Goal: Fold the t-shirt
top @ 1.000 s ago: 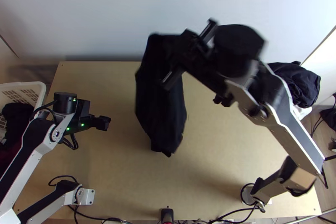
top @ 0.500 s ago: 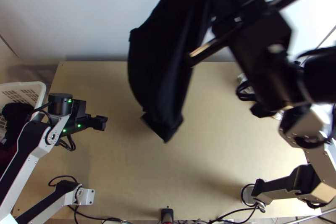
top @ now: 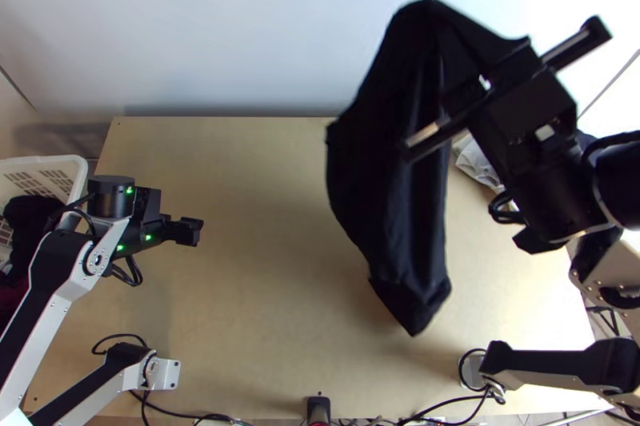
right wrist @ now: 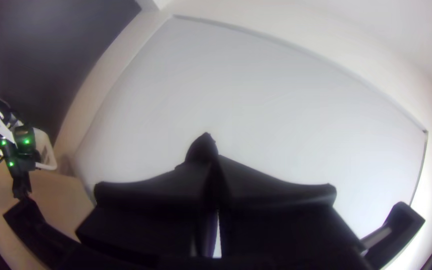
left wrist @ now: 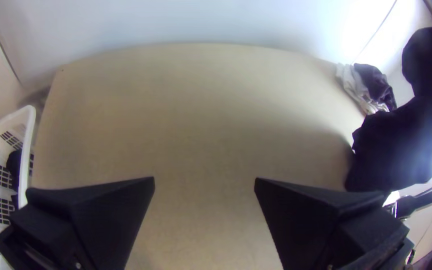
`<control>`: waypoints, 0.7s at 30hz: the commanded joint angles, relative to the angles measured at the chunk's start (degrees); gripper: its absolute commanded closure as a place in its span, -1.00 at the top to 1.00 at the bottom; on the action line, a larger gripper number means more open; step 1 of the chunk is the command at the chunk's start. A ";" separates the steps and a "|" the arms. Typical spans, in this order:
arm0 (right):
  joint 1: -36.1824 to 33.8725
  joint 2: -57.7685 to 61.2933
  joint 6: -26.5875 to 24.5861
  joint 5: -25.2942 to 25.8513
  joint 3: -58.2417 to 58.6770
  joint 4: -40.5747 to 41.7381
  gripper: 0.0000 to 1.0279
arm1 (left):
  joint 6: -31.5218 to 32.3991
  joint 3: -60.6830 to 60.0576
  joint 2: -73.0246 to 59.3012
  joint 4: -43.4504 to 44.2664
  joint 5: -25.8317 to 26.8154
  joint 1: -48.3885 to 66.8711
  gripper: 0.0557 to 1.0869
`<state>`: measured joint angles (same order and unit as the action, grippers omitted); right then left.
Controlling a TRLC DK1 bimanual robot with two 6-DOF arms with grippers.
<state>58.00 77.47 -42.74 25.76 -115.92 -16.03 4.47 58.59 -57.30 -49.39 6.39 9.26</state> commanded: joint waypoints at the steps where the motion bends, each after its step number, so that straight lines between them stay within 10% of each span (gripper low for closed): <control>1: 0.01 -3.20 7.23 -0.18 5.00 -6.29 -0.95 | 0.19 1.00 0.08 -0.80 0.02 0.06 0.89; 21: 3.70 13.76 23.93 -8.62 6.85 -7.43 -0.95 | 0.72 1.71 2.63 -3.61 0.99 1.55 0.89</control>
<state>61.14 85.06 -24.36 19.40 -109.93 -24.91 4.95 60.16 -55.46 -52.64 6.63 10.59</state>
